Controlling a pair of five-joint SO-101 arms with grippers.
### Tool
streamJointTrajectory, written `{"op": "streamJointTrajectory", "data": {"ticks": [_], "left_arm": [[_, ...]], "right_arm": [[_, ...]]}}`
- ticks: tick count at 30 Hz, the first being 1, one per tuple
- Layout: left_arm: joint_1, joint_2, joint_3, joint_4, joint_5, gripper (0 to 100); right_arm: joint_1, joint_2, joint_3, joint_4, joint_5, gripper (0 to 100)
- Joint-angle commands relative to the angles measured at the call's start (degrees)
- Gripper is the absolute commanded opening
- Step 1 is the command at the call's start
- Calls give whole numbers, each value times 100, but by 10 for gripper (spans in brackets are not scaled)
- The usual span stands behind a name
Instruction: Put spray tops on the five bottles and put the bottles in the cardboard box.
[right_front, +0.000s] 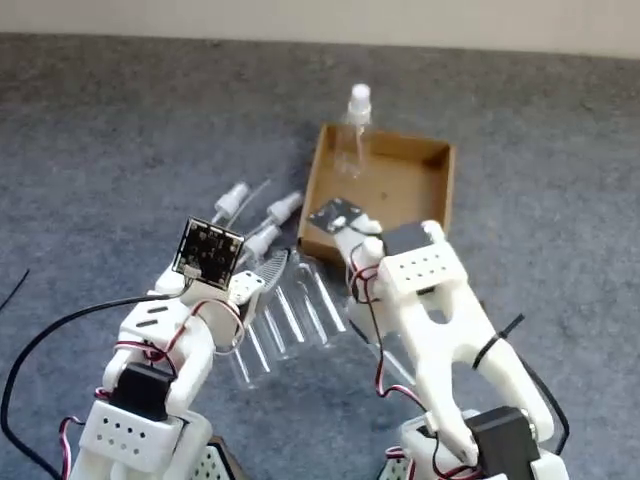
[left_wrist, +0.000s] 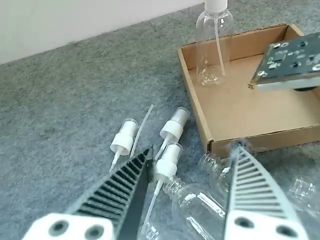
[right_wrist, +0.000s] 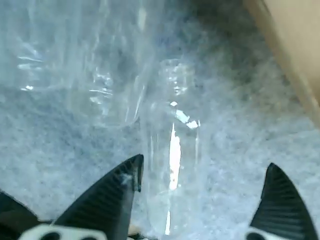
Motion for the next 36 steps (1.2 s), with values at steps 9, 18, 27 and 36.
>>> {"op": "streamJointTrajectory", "data": {"ticks": [9,18,27,36], "left_arm": [[-57,-13,-22,0,-44,224],[-57,-13,-22,0,-44,224],[-57,-4,-31,0,-44,223],[-1165,1385,-1560,862,-220,175]], "right_arm": [[-57,-207,1103,-1262,-422,310],[57,-207,1279,-2018,-756,147],[1974,-259,1253,-1024,290,94],[4198,-198,382,-1033,1363,94]]}}
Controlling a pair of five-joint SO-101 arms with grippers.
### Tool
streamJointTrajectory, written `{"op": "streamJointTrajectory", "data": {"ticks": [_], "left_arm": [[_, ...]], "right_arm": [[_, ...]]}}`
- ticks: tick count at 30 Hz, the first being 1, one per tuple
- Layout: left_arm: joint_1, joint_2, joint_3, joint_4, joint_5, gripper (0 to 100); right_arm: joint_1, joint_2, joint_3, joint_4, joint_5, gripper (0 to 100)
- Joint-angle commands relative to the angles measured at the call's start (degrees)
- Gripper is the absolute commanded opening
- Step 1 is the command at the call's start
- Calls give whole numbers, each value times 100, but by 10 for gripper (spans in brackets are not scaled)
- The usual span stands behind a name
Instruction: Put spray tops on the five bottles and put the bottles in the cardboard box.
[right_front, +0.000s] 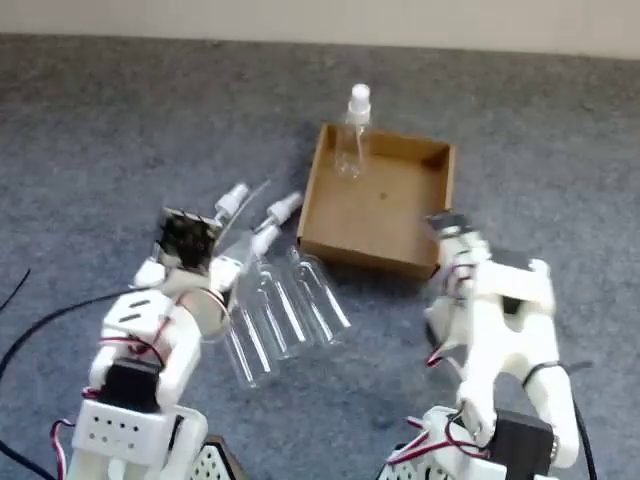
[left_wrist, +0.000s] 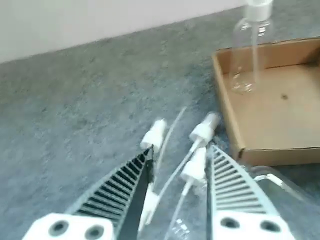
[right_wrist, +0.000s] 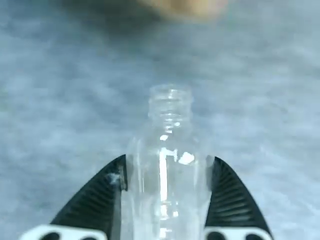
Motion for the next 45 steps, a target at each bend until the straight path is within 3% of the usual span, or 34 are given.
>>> {"op": "streamJointTrajectory", "data": {"ticks": [1,6,12,24,30,37,45], "left_arm": [[-409,1297,-1086,659,-413,181],[-875,3908,-2818,1275,-1064,182],[-1007,6993,-5754,2180,-1820,183],[-593,11908,-11697,3807,-1873,186],[-497,13508,-13657,4519,-1873,186],[-532,14835,-15090,5099,-1881,176],[-716,15266,-15916,5389,-1864,22]], "right_arm": [[787,-119,-716,13,290,94],[1095,163,-1473,4,281,94],[1358,1815,-2738,4,229,94],[1341,3486,-4048,-13,176,99],[1288,3547,-4066,-312,149,99],[1288,3574,-4048,-277,185,108],[1367,3556,-4084,57,185,235]]}}
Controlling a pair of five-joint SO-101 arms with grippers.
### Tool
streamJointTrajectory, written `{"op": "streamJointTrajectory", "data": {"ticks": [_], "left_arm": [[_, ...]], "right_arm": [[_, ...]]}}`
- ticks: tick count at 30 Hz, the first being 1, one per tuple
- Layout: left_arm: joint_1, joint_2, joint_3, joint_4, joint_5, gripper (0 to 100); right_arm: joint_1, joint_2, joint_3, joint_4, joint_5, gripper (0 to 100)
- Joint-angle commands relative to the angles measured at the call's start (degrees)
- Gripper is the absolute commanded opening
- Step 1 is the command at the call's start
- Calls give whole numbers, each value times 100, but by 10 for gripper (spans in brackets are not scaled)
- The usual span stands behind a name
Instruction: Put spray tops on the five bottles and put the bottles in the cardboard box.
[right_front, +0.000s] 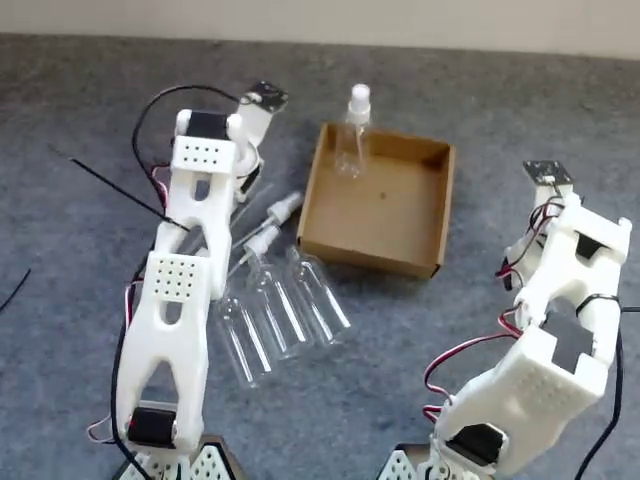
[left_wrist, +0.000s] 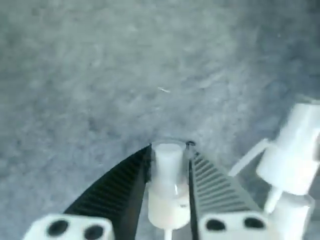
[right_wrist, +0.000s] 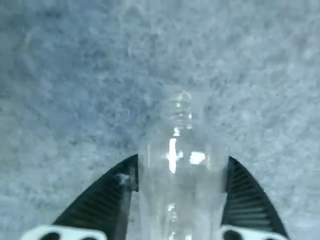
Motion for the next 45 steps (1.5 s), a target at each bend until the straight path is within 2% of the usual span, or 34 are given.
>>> {"op": "streamJointTrajectory", "data": {"ticks": [1,12,17,21,30,36,42,45], "left_arm": [[-180,-145,-365,70,-44,17],[-374,-1657,-330,114,-26,14],[-356,-2422,382,132,-18,14],[-347,-3029,971,132,-18,14],[-391,-3987,1719,132,-35,15],[-382,-4198,1868,132,-26,17],[-391,-4259,1868,141,-18,15],[-435,-4479,1877,141,0,14]], "right_arm": [[13,-57,-259,321,-18,238],[4,-215,-286,444,-62,242],[-127,-549,-488,444,-88,242],[-233,-303,-1033,470,-475,242],[-321,602,-1385,505,-466,241],[-321,646,-1385,963,-229,237],[-312,629,-1393,971,-229,86],[-312,462,-1666,998,-580,68]]}}
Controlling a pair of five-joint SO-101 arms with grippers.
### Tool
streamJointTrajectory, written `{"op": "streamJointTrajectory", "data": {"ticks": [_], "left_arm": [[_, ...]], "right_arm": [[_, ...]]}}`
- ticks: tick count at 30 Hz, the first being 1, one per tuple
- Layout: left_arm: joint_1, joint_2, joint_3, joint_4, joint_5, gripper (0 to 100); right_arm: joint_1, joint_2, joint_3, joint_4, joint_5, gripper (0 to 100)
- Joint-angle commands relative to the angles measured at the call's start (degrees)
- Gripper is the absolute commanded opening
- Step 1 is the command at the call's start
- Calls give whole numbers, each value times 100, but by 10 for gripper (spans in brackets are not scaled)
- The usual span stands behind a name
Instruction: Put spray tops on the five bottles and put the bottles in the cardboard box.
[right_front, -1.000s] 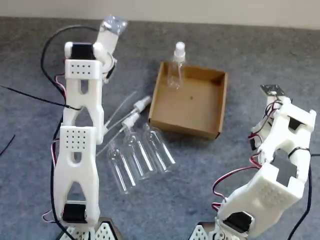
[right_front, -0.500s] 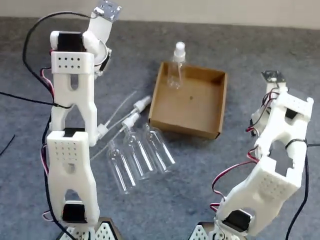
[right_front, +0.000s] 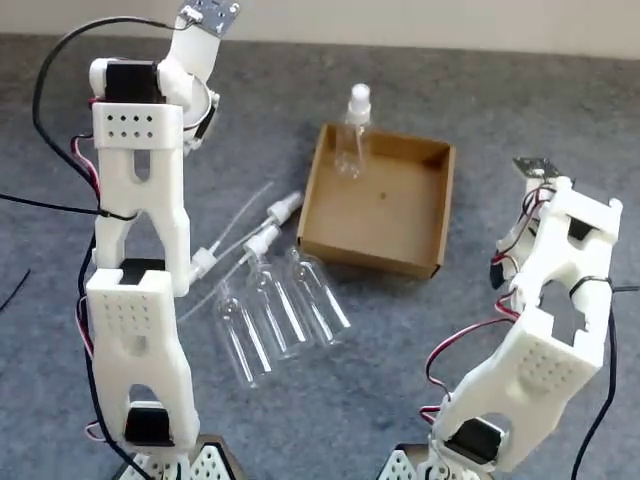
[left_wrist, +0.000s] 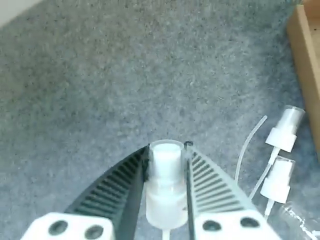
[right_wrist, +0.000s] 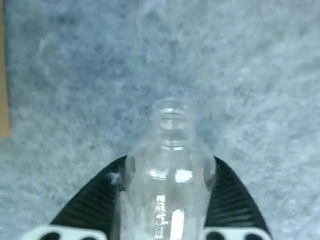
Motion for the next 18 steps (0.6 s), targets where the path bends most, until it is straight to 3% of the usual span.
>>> {"op": "streamJointTrajectory", "data": {"ticks": [1,5,10,14,18], "left_arm": [[-163,-681,-13,62,18,14],[-215,-1376,347,70,308,14],[-57,-2651,1525,70,334,14],[145,-3934,2369,70,519,14],[602,-5253,2993,44,598,14]], "right_arm": [[-40,-462,-664,48,-510,67],[-268,-1393,-1033,374,-1090,66],[-1367,-3134,-831,154,-1881,53],[-2510,-4681,391,-462,-2356,46],[-3644,-6193,2316,-1719,-2602,46]]}}
